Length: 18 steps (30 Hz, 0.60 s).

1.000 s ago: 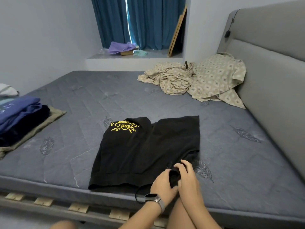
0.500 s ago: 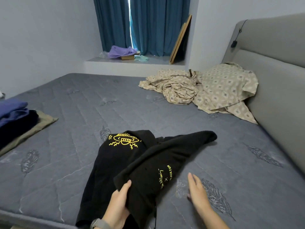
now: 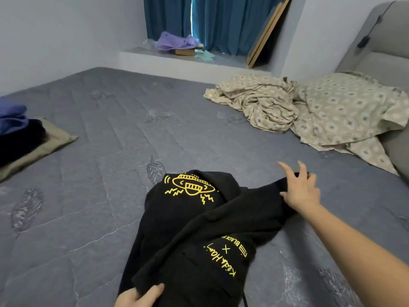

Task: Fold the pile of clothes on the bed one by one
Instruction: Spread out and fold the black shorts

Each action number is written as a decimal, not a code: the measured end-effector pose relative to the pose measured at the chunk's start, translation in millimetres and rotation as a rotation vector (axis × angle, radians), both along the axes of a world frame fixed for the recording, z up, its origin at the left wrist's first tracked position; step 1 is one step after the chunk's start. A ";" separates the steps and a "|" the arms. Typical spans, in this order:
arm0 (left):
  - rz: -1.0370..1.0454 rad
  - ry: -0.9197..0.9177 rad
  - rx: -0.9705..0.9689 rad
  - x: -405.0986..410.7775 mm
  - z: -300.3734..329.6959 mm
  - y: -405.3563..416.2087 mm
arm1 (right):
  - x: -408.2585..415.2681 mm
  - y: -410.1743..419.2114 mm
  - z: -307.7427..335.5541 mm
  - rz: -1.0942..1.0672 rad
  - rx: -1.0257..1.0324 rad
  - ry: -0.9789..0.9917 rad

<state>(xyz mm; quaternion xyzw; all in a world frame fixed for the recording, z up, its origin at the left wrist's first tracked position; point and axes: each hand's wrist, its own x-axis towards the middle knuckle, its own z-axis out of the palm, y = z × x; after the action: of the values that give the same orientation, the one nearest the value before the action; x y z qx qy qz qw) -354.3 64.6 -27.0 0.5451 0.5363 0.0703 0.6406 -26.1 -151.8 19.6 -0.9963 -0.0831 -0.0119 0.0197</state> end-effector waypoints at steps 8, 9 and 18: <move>-0.488 0.126 0.449 -11.5 7.2 30.0 | 56.1 -14.2 -32.3 0.046 -0.338 0.262; -0.557 0.144 0.480 -14.7 13.3 34.6 | 51.5 -6.7 -26.7 0.054 -0.250 0.153; -0.808 0.547 0.353 -43.9 22.7 58.6 | 11.3 184.1 73.6 0.533 0.414 -0.431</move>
<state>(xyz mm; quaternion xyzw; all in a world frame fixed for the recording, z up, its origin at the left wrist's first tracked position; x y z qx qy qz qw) -398.1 123.2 -4.3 0.8069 0.4109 -0.2382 0.3513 -14.8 32.3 93.2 -0.8895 -0.3368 -0.2315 0.2045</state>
